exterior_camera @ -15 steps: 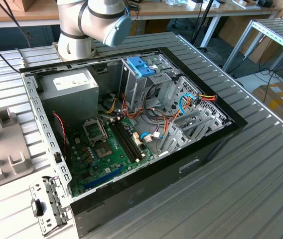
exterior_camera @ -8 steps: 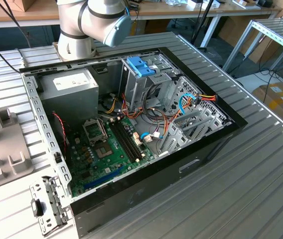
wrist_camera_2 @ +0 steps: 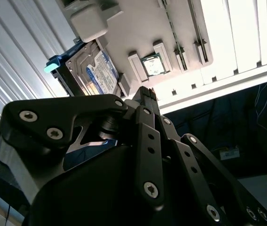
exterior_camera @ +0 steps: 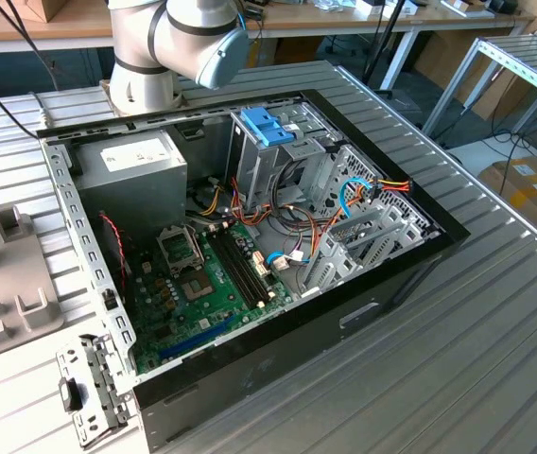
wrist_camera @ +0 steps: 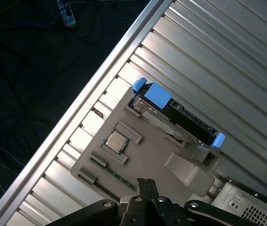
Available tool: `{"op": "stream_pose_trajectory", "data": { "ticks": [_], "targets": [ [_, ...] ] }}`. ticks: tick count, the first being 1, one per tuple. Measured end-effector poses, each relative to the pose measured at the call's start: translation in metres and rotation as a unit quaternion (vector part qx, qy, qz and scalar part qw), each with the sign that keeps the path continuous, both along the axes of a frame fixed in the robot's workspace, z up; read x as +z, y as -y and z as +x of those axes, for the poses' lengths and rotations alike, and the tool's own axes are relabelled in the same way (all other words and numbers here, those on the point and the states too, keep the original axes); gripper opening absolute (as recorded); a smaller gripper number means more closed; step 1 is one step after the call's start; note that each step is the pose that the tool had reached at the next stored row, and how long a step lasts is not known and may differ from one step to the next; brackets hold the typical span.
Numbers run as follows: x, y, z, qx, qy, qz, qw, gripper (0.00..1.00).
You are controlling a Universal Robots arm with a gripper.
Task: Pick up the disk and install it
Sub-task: 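Pick up the disk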
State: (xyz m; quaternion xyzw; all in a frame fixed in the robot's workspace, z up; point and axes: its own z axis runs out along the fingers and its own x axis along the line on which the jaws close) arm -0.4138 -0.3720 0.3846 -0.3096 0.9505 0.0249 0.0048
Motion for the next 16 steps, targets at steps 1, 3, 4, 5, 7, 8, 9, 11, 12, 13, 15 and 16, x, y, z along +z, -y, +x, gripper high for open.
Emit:
{"op": "stream_pose_trajectory", "data": {
  "ticks": [1, 3, 4, 5, 7, 8, 9, 11, 12, 13, 15, 16],
  "targets": [
    [0.0, 0.0, 0.0, 0.002, 0.0, 0.0, 1.0, 0.11],
    [0.0, 0.0, 0.0, 0.005, 0.0, 0.0, 0.99999, 0.11],
    [0.0, 0.0, 0.0, 0.006, 0.0, 0.0, 0.99998, 0.11],
    [-0.0001, 0.0, 0.0, 0.008, 0.0, 0.0, 0.99996, 0.11],
    [-0.0001, 0.0, 0.0, 0.011, 0.0, 0.0, 0.99993, 0.11],
    [-0.0001, 0.0, 0.0, 0.013, 0.0, 0.0, 0.99991, 0.11],
    [-0.0001, 0.0, 0.0, 0.014, 0.0, 0.0, 0.9999, 0.11],
    [-0.0001, 0.0, 0.0, 0.018, 0.0, 0.0, 0.99984, 0.11],
    [-0.0001, 0.0, 0.0, 0.019, 0.0, 0.0, 0.99982, 0.11],
    [-0.0001, 0.0, 0.0, 0.02, 0.0, 0.0, 0.99979, 0.11],
    [-0.0001, 0.0, 0.0, 0.024, 0.0, 0.0, 0.99972, 0.11],
    [-0.0001, 0.0, 0.0, 0.025, 0.0, 0.0, 0.99969, 0.11]
  ]
}}
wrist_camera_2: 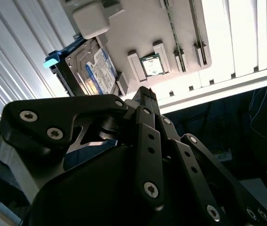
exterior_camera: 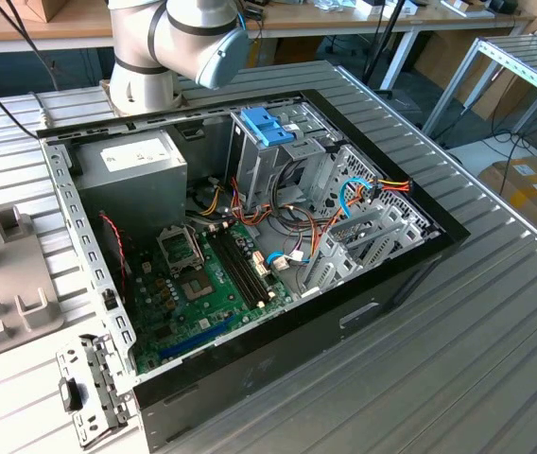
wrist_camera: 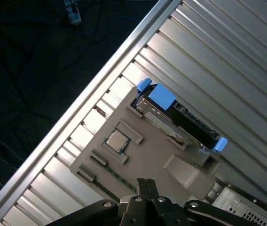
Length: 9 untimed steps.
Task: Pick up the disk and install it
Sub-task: 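Pick up the disk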
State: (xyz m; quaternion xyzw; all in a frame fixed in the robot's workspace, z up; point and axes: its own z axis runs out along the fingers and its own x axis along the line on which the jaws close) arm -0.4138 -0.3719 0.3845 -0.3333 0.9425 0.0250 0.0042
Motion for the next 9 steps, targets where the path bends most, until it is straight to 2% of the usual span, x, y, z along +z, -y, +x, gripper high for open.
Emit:
{"op": "stream_pose_trajectory", "data": {
  "ticks": [9],
  "targets": [
    [-0.0001, 0.0, 0.0, 0.016, 0.0, 0.0, 0.99987, 0.11]
  ]
}}
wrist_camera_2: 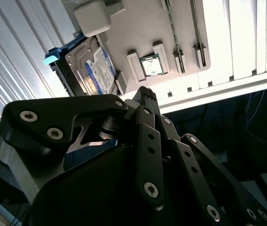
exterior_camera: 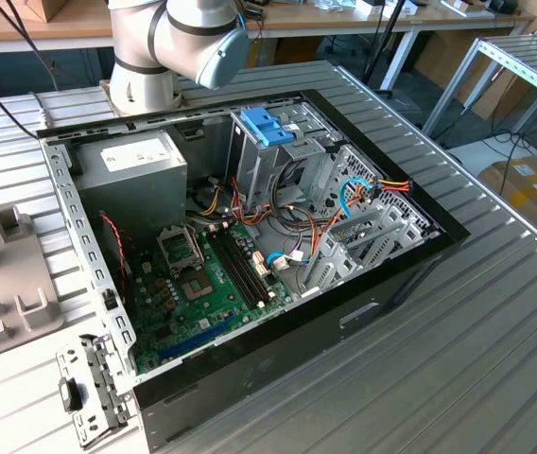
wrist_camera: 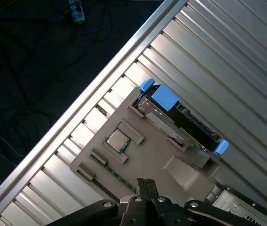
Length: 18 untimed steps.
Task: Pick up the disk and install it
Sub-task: 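Pick up the disk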
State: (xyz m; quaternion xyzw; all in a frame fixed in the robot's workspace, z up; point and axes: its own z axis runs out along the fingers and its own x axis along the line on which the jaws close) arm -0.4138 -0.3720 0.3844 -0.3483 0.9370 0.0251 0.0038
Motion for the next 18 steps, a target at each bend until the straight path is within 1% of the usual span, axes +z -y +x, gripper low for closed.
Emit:
{"op": "stream_pose_trajectory", "data": {
  "ticks": [9, 18],
  "targets": [
    [0.0, 0.0, 0.0, 0.014, 0.0, 0.0, 0.9999, 0.11],
    [-0.0001, 0.0, 0.0, 0.03, 0.0, 0.0, 0.99955, 0.11]
  ]
}}
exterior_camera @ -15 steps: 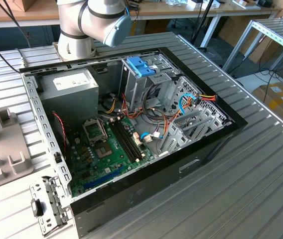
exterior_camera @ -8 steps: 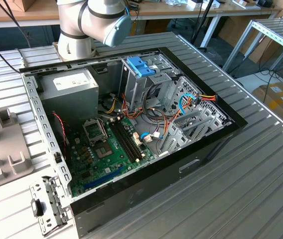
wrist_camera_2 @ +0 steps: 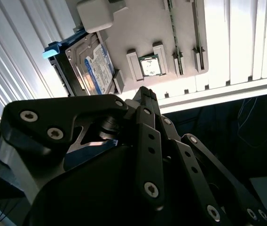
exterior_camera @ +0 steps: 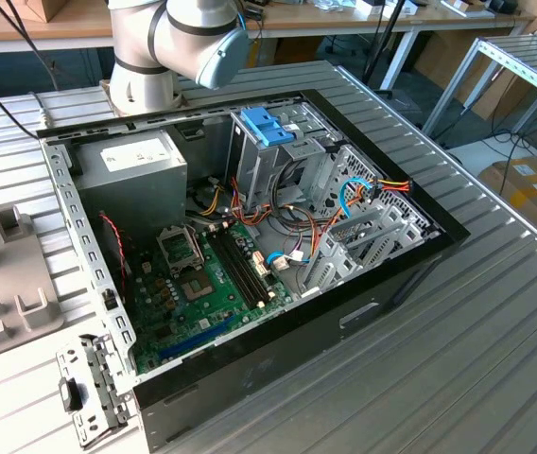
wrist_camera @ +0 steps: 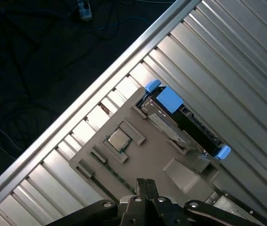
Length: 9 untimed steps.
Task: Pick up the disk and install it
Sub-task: 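Pick up the disk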
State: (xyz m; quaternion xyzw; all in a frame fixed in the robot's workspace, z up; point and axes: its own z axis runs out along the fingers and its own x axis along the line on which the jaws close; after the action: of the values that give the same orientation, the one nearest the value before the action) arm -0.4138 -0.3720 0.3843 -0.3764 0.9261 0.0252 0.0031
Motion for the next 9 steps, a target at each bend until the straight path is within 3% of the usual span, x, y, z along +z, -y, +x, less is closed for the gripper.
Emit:
{"op": "stream_pose_trajectory", "data": {
  "ticks": [9],
  "targets": [
    [-0.0001, 0.0, 0.0, 0.015, 0.0, 0.0, 0.99988, 0.11]
  ]
}}
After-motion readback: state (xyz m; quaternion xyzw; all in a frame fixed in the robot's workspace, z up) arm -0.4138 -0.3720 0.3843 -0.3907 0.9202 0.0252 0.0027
